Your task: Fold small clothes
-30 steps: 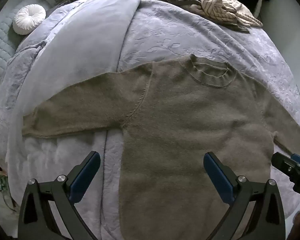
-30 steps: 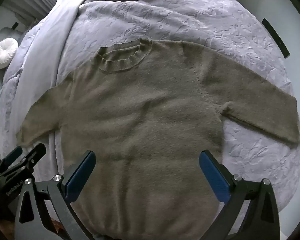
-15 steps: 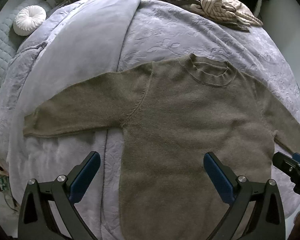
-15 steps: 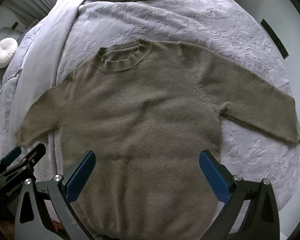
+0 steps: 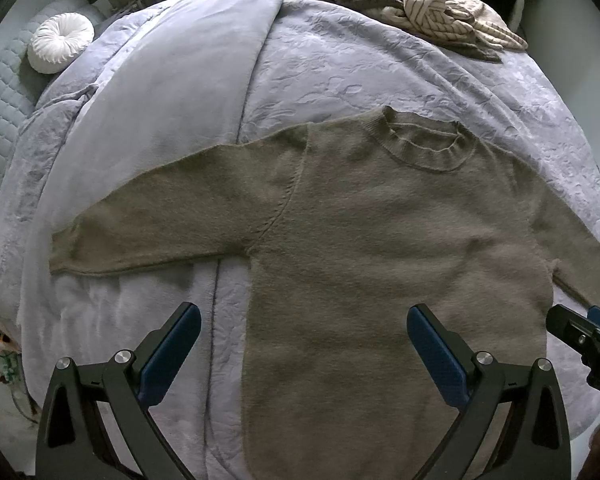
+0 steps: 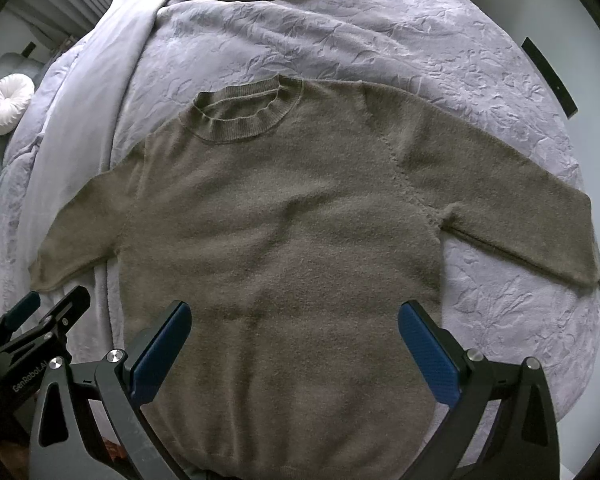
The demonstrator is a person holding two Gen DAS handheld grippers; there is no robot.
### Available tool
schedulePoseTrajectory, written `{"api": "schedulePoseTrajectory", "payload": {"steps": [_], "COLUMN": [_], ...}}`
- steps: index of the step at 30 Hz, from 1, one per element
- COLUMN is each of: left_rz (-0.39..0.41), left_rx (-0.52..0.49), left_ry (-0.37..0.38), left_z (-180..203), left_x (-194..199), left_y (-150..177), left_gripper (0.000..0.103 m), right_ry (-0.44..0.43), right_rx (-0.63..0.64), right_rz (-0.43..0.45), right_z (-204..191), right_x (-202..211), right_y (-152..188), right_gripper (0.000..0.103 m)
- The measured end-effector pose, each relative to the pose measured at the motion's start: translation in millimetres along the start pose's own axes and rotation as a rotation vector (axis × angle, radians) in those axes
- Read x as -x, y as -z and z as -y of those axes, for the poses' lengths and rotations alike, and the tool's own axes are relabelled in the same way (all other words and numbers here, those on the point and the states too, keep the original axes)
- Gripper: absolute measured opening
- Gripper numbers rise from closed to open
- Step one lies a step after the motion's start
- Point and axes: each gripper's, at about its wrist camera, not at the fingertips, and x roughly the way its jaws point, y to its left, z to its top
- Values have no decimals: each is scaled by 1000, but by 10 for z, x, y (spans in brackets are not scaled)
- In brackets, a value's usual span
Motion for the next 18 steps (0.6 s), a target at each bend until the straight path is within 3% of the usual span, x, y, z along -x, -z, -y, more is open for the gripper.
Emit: {"api": "schedulePoseTrajectory", "payload": {"steps": [18], "left_rz": [-13], "left_rx": [1], "left_ry": [-15], "left_z": [14], "left_x": [-68], "left_y": [-13], "left_gripper": [103], "right_ry": [27], "right_rx": [23], "right_rz": [12], "right_z": [-34], "right_x": [-35], "right_y": [-45], "right_gripper": [103]}}
